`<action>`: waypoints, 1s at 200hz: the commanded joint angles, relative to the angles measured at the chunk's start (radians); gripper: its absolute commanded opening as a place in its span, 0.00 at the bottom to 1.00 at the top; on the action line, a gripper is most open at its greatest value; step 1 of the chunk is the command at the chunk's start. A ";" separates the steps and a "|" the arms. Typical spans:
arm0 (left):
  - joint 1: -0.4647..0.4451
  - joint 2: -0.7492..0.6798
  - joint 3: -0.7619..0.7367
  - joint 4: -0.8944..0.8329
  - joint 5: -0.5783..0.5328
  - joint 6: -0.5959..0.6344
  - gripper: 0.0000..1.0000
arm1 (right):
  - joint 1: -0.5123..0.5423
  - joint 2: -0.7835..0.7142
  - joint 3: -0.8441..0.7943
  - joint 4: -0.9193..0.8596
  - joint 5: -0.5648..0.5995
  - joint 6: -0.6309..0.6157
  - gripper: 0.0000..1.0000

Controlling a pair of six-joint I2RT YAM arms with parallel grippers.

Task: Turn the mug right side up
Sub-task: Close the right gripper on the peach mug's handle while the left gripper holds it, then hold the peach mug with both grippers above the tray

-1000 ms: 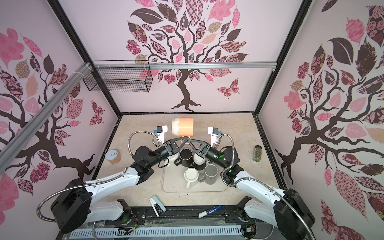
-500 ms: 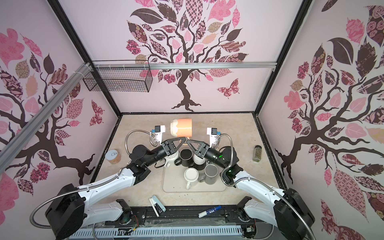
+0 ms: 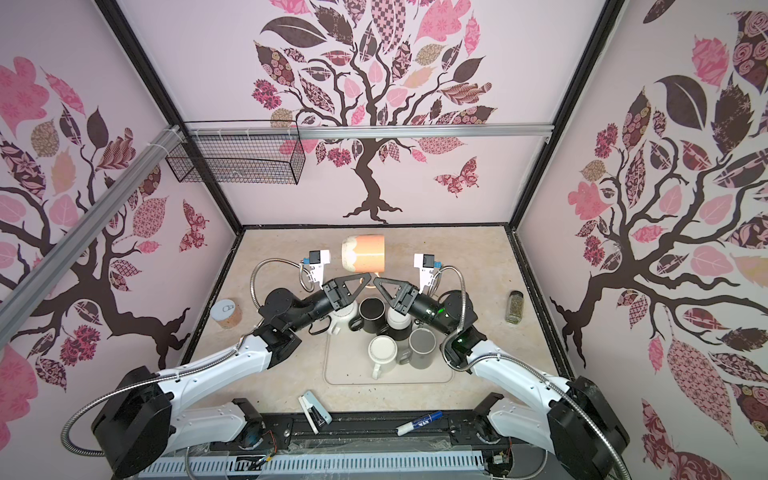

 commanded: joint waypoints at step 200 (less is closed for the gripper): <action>-0.018 0.038 0.031 0.191 0.043 -0.050 0.00 | -0.001 0.079 0.118 0.077 0.006 0.008 0.29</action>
